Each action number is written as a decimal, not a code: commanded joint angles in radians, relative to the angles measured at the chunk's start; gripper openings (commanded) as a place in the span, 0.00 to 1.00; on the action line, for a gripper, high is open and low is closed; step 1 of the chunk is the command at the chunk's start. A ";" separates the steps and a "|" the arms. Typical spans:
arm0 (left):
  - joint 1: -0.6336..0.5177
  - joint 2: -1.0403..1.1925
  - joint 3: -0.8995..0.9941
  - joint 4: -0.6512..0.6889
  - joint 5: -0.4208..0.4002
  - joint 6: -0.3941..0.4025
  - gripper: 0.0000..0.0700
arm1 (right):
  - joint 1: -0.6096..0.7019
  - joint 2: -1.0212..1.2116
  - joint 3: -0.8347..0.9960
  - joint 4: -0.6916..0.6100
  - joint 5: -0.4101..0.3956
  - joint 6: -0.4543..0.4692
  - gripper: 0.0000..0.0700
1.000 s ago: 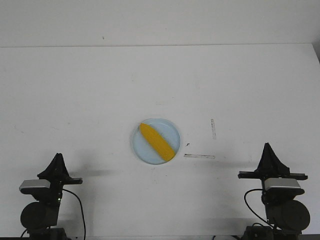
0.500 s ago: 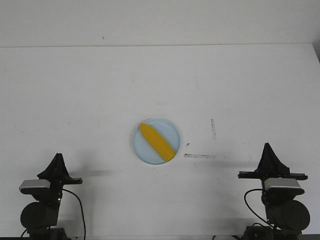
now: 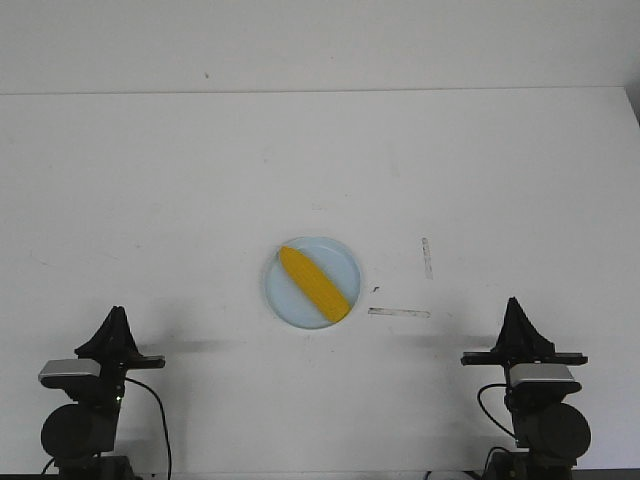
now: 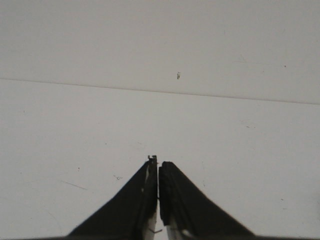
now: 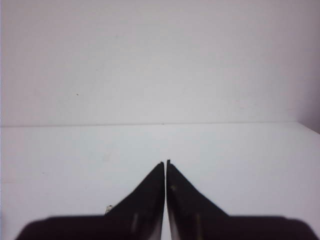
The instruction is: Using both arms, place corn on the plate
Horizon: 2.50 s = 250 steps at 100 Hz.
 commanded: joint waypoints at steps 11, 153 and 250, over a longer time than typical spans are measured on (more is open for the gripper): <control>0.002 -0.002 -0.021 0.013 -0.003 0.013 0.00 | 0.001 -0.002 -0.045 0.030 0.003 0.017 0.01; 0.002 -0.002 -0.021 0.013 -0.003 0.013 0.00 | 0.001 -0.002 -0.045 0.039 0.000 0.016 0.01; 0.002 -0.002 -0.021 -0.011 -0.003 0.025 0.00 | 0.001 -0.002 -0.045 0.039 0.000 0.016 0.01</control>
